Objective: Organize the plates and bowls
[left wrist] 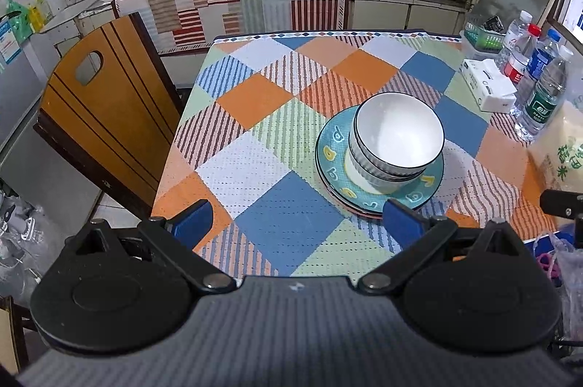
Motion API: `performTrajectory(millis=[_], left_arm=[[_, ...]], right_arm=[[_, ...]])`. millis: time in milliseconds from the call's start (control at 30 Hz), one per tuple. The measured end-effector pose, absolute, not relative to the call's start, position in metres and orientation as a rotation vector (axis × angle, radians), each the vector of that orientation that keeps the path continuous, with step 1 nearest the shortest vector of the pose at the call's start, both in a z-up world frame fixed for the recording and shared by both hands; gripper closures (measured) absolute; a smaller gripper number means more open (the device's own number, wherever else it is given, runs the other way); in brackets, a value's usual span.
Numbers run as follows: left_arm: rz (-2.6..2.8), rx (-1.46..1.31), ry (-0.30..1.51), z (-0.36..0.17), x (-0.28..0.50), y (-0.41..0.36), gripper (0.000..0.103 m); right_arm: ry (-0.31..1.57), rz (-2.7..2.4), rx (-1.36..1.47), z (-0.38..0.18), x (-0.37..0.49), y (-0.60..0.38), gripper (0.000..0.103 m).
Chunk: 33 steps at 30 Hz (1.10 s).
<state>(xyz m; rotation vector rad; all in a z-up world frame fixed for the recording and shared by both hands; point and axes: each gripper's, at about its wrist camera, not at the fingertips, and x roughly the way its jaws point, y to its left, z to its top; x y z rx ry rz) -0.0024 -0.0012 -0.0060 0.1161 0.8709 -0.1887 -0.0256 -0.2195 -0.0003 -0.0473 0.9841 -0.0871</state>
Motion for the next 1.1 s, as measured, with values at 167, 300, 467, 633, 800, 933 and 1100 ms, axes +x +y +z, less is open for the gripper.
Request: performTrajectory(millis=[167,300,467,633,800,933,1100], left_arm=[[-0.184,0.114,0.898,-0.013,-0.001,-0.003,0.002],[-0.189,0.107,0.901,-0.016,-0.003,-0.004,0.002],[-0.196,0.1,0.883,-0.016,-0.005,-0.003,0.002],[-0.213,0.074,0.846,-0.016,-0.009,-0.001,0.002],[-0.218,0.067,0.809,-0.015,-0.014,-0.001,0.002],[-0.218,0.066,0.804,-0.016,-0.015,-0.002,0.002],[-0.223,0.048,0.804,-0.017,-0.016,-0.002,0.002]], right_arm=[[0.997,-0.074,-0.043,-0.003,-0.027,-0.219,0.0],[1.002,-0.072,-0.054,-0.007,-0.026,-0.217,0.0],[0.96,-0.064,-0.07,-0.007,-0.03,-0.216,0.0],[0.924,-0.079,-0.085,-0.011,-0.034,-0.219,0.0],[0.892,-0.074,-0.09,-0.014,-0.036,-0.219,0.0],[0.885,-0.073,-0.086,-0.016,-0.036,-0.22,0.0],[0.887,-0.07,-0.079,-0.018,-0.036,-0.222,0.0]])
